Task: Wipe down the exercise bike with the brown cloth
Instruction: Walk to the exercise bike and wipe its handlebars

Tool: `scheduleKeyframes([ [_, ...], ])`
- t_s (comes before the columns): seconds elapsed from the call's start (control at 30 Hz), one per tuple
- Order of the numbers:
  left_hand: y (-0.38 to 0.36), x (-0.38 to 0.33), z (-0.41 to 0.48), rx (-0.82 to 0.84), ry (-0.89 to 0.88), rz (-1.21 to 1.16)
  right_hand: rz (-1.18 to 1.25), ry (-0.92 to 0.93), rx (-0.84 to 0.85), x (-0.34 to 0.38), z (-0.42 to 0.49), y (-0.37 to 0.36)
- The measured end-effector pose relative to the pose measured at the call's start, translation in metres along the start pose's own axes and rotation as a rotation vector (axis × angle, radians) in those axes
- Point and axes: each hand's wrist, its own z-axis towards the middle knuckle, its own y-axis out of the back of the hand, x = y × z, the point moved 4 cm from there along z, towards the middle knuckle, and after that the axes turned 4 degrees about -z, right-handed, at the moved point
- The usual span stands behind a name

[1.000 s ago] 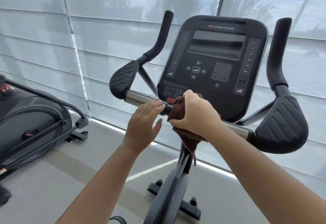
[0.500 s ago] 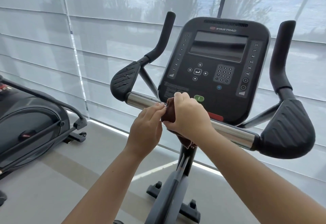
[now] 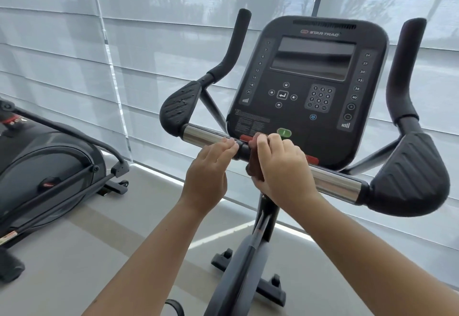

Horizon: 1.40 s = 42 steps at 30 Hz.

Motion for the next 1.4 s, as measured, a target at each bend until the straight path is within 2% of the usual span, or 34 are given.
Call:
scheduleKeyframes([
  [0.03,0.000,-0.002,-0.001,0.007,0.004,0.006,0.116,-0.019,0.097,-0.009,0.008,0.002],
  [0.1,0.000,-0.005,-0.002,0.020,0.018,0.005,0.495,-0.165,0.455,-0.031,0.023,0.004],
  [0.13,0.000,-0.006,-0.003,0.024,0.023,-0.001,0.634,-0.223,0.572,-0.038,0.027,0.003],
  [0.17,0.001,-0.006,-0.004,0.027,0.020,-0.008,0.683,-0.242,0.618,-0.041,0.028,0.001],
  [0.2,0.003,-0.006,-0.005,0.027,0.012,-0.015,0.681,-0.239,0.593,-0.040,0.028,0.001],
  [0.3,0.014,-0.003,-0.002,0.007,-0.012,0.002,0.602,-0.175,0.347,-0.025,0.025,0.007],
  [0.43,0.027,0.018,-0.002,-0.023,0.040,0.101,0.797,-0.211,0.128,-0.013,0.040,0.013],
  [0.5,0.030,0.034,-0.006,-0.021,0.068,0.145,0.767,-0.184,0.186,0.003,0.048,0.004],
  [0.6,0.032,0.052,-0.009,0.004,0.069,0.206,0.534,-0.079,0.278,0.027,0.060,-0.015],
  [0.7,0.036,0.069,-0.007,0.019,0.078,0.264,0.566,-0.102,0.325,0.039,0.081,-0.021],
  [0.77,0.038,0.082,-0.004,0.051,0.088,0.315,0.539,-0.120,0.260,0.051,0.089,-0.026],
  [0.9,0.038,0.101,0.001,0.074,0.093,0.343,0.200,-0.044,-0.011,0.083,0.073,-0.031],
  [0.97,0.036,0.104,0.001,0.068,0.081,0.324,0.267,-0.032,0.052,0.078,0.082,-0.030],
  [1.0,0.035,0.105,0.001,0.055,0.076,0.310,0.422,-0.051,0.190,0.068,0.094,-0.031],
  [1.07,0.034,0.105,0.000,0.024,0.069,0.281,0.840,-0.116,0.568,0.052,0.114,-0.033],
  [1.1,0.032,0.104,-0.001,0.009,0.071,0.267,0.949,-0.134,0.650,0.048,0.120,-0.036],
  [1.13,0.031,0.103,-0.001,-0.009,0.077,0.250,0.969,-0.140,0.656,0.048,0.123,-0.038],
  [1.2,0.030,0.105,0.002,-0.056,0.107,0.198,0.755,-0.131,0.491,0.063,0.120,-0.040],
  [1.27,0.034,0.107,0.007,-0.090,0.143,0.130,0.393,-0.053,0.138,0.088,0.110,-0.041],
  [1.3,0.036,0.109,0.008,-0.086,0.149,0.107,0.289,-0.024,0.015,0.098,0.105,-0.038],
  [1.33,0.038,0.110,0.009,-0.075,0.149,0.095,0.246,-0.021,-0.041,0.102,0.105,-0.038],
  [1.4,0.042,0.111,0.009,-0.059,0.147,0.090,0.394,-0.021,0.087,0.098,0.117,-0.038],
])
